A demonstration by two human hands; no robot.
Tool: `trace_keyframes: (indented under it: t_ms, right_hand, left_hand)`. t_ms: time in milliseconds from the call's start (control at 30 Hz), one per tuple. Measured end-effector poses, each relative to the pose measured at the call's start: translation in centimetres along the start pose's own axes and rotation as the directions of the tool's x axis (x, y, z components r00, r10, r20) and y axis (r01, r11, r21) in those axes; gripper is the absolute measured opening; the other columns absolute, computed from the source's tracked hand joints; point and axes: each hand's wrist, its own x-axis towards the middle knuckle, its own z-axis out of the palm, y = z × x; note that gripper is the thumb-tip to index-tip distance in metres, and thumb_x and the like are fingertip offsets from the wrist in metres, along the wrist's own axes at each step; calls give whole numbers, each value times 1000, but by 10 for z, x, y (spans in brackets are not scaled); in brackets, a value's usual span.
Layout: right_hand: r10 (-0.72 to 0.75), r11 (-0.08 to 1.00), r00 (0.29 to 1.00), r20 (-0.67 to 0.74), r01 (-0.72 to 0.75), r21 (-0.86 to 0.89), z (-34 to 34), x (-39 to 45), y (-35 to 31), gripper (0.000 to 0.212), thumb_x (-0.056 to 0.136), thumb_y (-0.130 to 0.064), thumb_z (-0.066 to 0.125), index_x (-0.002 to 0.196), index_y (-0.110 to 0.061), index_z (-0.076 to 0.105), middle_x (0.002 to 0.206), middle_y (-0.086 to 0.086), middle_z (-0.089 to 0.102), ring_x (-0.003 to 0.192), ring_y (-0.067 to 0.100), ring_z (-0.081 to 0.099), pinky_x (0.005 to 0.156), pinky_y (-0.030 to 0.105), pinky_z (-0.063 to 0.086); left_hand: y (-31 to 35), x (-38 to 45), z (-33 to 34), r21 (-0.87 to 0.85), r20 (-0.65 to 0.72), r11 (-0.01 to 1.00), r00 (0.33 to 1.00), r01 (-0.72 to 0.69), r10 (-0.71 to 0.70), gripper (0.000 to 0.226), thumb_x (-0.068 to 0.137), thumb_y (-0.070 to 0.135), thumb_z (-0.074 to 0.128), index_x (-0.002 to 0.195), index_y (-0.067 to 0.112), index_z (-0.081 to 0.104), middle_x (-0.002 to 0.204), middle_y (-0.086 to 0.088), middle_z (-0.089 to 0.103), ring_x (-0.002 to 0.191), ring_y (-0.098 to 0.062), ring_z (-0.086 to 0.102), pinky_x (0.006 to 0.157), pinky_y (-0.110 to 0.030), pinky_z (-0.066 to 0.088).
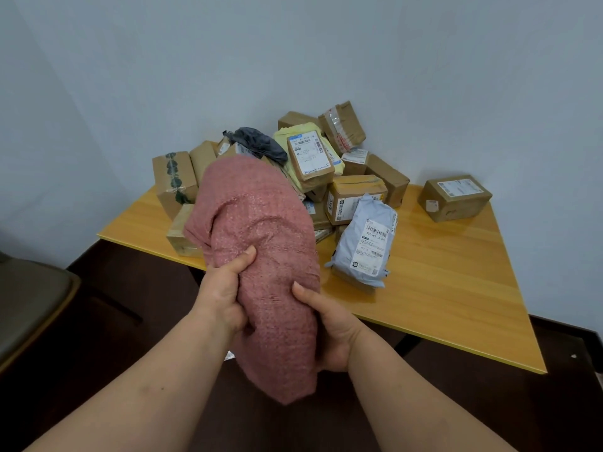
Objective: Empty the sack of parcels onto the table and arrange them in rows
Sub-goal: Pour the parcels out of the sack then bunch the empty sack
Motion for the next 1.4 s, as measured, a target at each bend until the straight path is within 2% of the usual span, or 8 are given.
trace_keyframes:
  t_ms: [167,233,400,600,733,900,1067,1400]
  right_hand:
    - [186,974,963,194,-207,94,4,-11,6,80,67,-81,66,124,-25,68,129,20,63,128,46,48,99,76,25]
    - [-2,977,971,238,-49,206,14,-11,5,69,81,-71,60,126,-18,69,131,21,62,127,42,54,101,66,38]
    - [-355,878,932,-77,361,315,19,-11,-18,51,77,-22,76,124,-7,64,121,21,68,108,37,68,92,49,53]
    - [-425,858,896,-126,443,258,9,-25,-31,24,77,-6,65,98,-5,76,102,19,74,89,33,73,85,46,56]
    - [-455,868,883,-113,468,167,-5,-43,-41,21,71,0,65,80,-9,81,94,16,75,83,31,73,89,48,52]
    - [-394,919,919,-6,394,5,-18,-64,-51,48,49,1,70,96,-4,77,102,19,73,93,38,71,91,52,50]
    - [-492,864,868,68,477,163,-15,-64,-42,65,20,-5,87,84,-8,81,96,16,72,88,36,69,96,55,45]
    - [-475,841,878,-56,471,267,-31,-63,-26,96,38,-24,100,126,-17,63,110,17,70,95,36,70,86,55,52]
  left_hand:
    - [5,-1,2,-58,-13,997,999,-48,48,81,59,17,84,135,18,57,125,-18,67,107,-41,67,74,-61,57]
    - [4,-5,5,-70,12,997,1000,20,-20,70,66,21,81,132,17,59,122,-19,68,107,-41,67,74,-58,57]
    - [10,-19,11,-41,114,978,973,206,-200,29,91,26,65,115,9,66,107,-20,74,102,-37,67,78,-53,50]
    - [21,-25,0,80,207,969,947,234,-245,58,77,29,73,131,15,62,127,-12,67,122,-34,60,104,-54,43]
    - [35,-25,-12,59,140,987,977,151,-158,71,61,62,81,117,22,64,129,-7,59,122,-35,56,97,-68,42]
    - [51,-22,-17,-34,201,993,974,112,-103,72,71,73,63,128,29,59,122,-9,71,116,-36,61,84,-63,50]
    - [48,-31,-5,-60,300,993,951,100,-77,58,77,62,61,120,23,69,120,-12,71,113,-36,65,86,-58,46]
    - [21,-42,31,-107,351,982,930,153,-107,57,101,43,43,61,19,76,73,-2,72,66,-20,72,62,-36,61]
